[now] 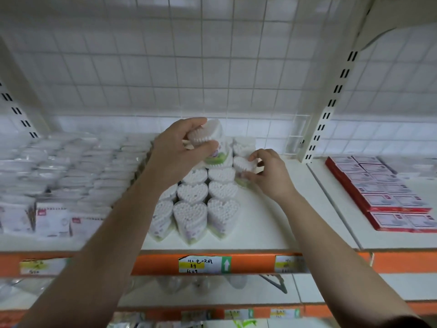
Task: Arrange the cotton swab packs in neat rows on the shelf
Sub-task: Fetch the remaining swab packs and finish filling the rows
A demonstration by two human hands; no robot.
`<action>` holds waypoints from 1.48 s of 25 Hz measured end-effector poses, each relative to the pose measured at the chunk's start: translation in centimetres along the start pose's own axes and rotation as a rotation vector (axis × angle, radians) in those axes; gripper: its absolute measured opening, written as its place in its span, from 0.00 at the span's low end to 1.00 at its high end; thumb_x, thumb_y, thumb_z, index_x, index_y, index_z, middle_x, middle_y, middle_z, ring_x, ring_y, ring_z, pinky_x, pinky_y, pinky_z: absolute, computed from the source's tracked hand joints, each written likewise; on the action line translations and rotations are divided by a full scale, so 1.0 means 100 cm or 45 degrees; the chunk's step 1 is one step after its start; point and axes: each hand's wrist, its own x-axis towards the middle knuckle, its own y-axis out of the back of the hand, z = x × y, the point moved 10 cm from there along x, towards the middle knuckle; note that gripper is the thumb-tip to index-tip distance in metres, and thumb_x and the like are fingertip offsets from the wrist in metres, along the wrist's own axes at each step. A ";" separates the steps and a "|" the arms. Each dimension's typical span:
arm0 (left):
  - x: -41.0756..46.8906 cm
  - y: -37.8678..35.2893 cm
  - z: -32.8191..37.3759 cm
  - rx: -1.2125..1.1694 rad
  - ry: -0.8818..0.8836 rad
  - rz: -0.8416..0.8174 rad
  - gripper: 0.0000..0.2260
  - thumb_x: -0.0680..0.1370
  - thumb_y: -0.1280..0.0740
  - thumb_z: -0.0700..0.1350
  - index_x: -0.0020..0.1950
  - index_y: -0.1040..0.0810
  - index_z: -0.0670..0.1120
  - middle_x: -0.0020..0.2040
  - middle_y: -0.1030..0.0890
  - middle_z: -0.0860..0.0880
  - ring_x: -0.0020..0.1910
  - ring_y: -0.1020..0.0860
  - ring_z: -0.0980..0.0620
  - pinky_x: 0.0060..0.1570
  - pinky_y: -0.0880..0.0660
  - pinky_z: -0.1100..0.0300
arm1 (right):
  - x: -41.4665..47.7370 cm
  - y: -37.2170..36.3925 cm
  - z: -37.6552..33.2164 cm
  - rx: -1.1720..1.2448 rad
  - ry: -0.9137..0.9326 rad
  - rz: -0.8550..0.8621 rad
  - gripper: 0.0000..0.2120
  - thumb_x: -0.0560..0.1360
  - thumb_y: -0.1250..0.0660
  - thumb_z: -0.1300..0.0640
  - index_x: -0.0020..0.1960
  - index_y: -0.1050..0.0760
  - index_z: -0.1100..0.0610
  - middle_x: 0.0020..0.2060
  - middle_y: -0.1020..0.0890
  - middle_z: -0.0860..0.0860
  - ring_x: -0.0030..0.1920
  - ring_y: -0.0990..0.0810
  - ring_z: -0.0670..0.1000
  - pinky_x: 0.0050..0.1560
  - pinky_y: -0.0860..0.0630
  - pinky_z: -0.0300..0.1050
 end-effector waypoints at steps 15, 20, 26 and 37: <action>-0.002 -0.102 0.020 0.231 -0.174 -0.426 0.24 0.72 0.26 0.51 0.67 0.26 0.48 0.56 0.28 0.55 0.57 0.27 0.59 0.57 0.30 0.64 | -0.030 -0.006 0.073 -0.304 -0.119 -0.161 0.10 0.72 0.31 0.55 0.51 0.22 0.57 0.47 0.24 0.52 0.54 0.28 0.58 0.52 0.36 0.41; -0.007 -0.125 0.003 0.538 -0.206 -0.538 0.28 0.68 0.24 0.56 0.66 0.25 0.51 0.57 0.26 0.56 0.60 0.29 0.54 0.64 0.33 0.52 | -0.030 -0.001 0.071 -0.245 -0.089 -0.096 0.04 0.70 0.31 0.59 0.45 0.21 0.57 0.42 0.26 0.49 0.50 0.26 0.58 0.48 0.39 0.39; -0.013 -0.134 -0.016 0.827 -0.113 -0.587 0.28 0.67 0.24 0.51 0.65 0.26 0.56 0.62 0.28 0.55 0.63 0.34 0.52 0.67 0.42 0.50 | -0.030 0.000 0.072 -0.209 -0.110 -0.087 0.04 0.71 0.32 0.59 0.46 0.21 0.57 0.45 0.23 0.51 0.53 0.28 0.56 0.48 0.40 0.36; -0.009 -0.124 0.000 1.168 -0.217 -0.401 0.25 0.70 0.30 0.60 0.65 0.26 0.56 0.61 0.27 0.54 0.61 0.33 0.51 0.55 0.45 0.54 | -0.028 0.038 0.050 0.065 -0.108 0.273 0.11 0.73 0.37 0.66 0.52 0.22 0.57 0.50 0.26 0.49 0.53 0.25 0.53 0.49 0.34 0.39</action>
